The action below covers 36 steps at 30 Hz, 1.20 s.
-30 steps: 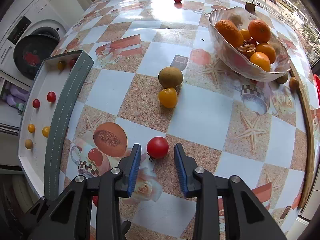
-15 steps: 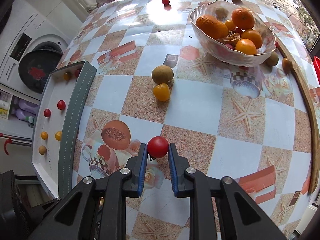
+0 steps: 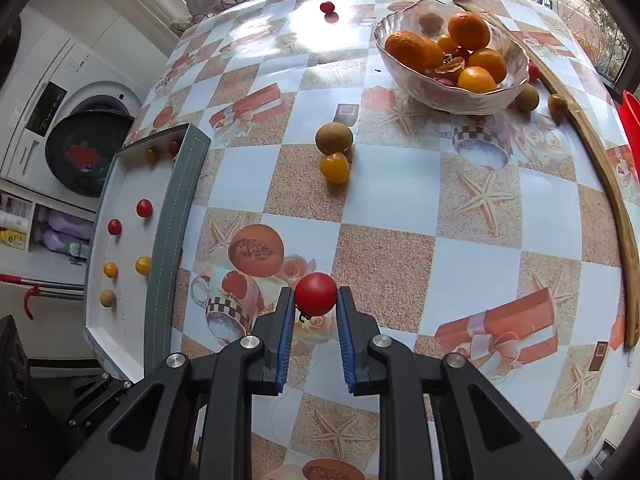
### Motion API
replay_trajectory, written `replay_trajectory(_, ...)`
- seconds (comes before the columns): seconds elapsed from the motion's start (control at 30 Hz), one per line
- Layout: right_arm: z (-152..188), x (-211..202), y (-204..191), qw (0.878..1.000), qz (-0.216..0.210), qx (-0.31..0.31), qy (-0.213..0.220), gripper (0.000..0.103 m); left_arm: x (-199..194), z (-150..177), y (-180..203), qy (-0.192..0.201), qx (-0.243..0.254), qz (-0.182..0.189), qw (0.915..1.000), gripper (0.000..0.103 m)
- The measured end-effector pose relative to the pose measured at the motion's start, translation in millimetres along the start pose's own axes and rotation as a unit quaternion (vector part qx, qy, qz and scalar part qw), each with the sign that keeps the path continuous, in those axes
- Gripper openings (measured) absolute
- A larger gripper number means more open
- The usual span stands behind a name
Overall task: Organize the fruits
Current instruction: 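Carry both tomatoes over the white tray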
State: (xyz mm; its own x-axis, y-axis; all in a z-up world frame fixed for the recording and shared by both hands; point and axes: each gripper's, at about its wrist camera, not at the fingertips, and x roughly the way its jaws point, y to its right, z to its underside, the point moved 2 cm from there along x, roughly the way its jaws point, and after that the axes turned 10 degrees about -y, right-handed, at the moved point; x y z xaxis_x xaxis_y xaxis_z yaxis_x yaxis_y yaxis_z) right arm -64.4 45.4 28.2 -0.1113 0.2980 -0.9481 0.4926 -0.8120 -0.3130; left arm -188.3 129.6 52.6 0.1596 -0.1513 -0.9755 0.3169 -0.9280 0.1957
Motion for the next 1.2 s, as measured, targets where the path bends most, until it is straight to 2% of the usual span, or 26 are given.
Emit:
replay_trajectory(0.23,-4,-2,-35,1.0,-0.004,-0.023,0.004,0.023,-22,-1,-33,0.026,-0.016,-0.013,0.9995,0.024)
replay_trajectory(0.5,-17,7,-86,0.998,-0.015,-0.06,-0.001,0.023,-36,-1,-91,0.043,-0.05,-0.045,0.9968,0.024)
replay_trajectory(0.77,-41,27,-140,0.995,-0.024,-0.099,-0.011,0.023,-34,-25,-146,0.06,-0.081,-0.06,0.9931,0.024)
replay_trajectory(0.97,-58,47,-165,0.993,-0.018,-0.113,-0.025,0.023,-16,-40,-168,0.047,-0.09,-0.063,0.9929,0.024)
replay_trajectory(1.2,-69,63,-172,0.992,-0.004,-0.117,-0.037,0.023,-3,-45,-180,0.035,-0.094,-0.065,0.9929,0.024)
